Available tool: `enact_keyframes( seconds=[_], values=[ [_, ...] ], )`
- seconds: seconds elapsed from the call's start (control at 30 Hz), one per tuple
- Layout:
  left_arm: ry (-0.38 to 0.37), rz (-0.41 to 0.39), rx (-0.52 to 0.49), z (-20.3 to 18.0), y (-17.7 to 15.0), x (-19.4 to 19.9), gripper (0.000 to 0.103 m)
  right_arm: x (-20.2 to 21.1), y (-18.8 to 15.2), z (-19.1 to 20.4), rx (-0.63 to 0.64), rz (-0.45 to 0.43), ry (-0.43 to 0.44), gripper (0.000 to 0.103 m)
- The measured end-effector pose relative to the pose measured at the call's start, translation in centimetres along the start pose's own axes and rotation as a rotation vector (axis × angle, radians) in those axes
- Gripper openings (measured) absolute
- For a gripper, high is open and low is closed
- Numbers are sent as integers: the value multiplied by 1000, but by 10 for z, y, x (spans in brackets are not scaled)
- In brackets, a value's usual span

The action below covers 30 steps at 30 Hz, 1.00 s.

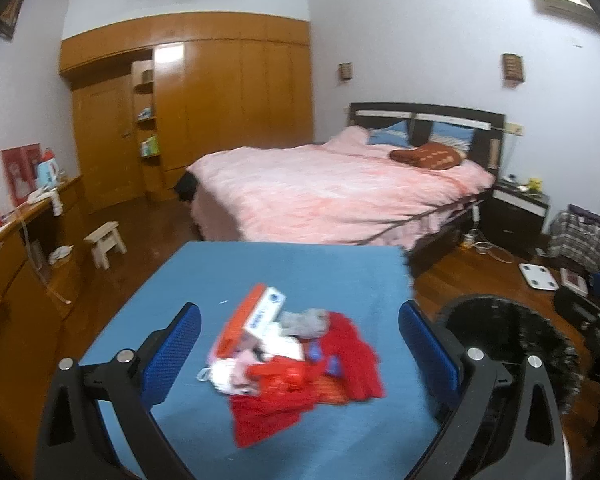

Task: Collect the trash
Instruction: 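Grasp the orange foam mesh net with the left tool while the right tool grasps the grey sock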

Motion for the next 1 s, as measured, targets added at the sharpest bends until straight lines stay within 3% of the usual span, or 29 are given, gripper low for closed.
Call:
enact_keyframes(
  seconds=[0.23, 0.63, 0.73, 0.8, 1.0],
  values=[
    [124, 40, 29, 61, -5, -43, 97, -57, -4, 38, 35, 64, 65, 98],
    [185, 73, 78, 117, -12, -98, 97, -151, 9, 107, 90, 101, 177, 98],
    [196, 68, 85, 128, -8, -110, 95, -175, 9, 126, 107, 119, 199, 92],
    [192, 84, 85, 133, -9, -122, 91, -192, 5, 141, 116, 143, 224, 82],
    [181, 119, 91, 142, -16, -143, 89, -222, -11, 172, 151, 200, 269, 76]
  ],
)
Point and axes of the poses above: each gripper's, at about its wrist camera, not at the fingertips, and x roughly against the way its jaws point, z to its left, y to its top, the point moved 10 cm from there along -x, roughly the way its jaws point, and after that the axes turned 11 degrees about x, right-handed, at the moved point
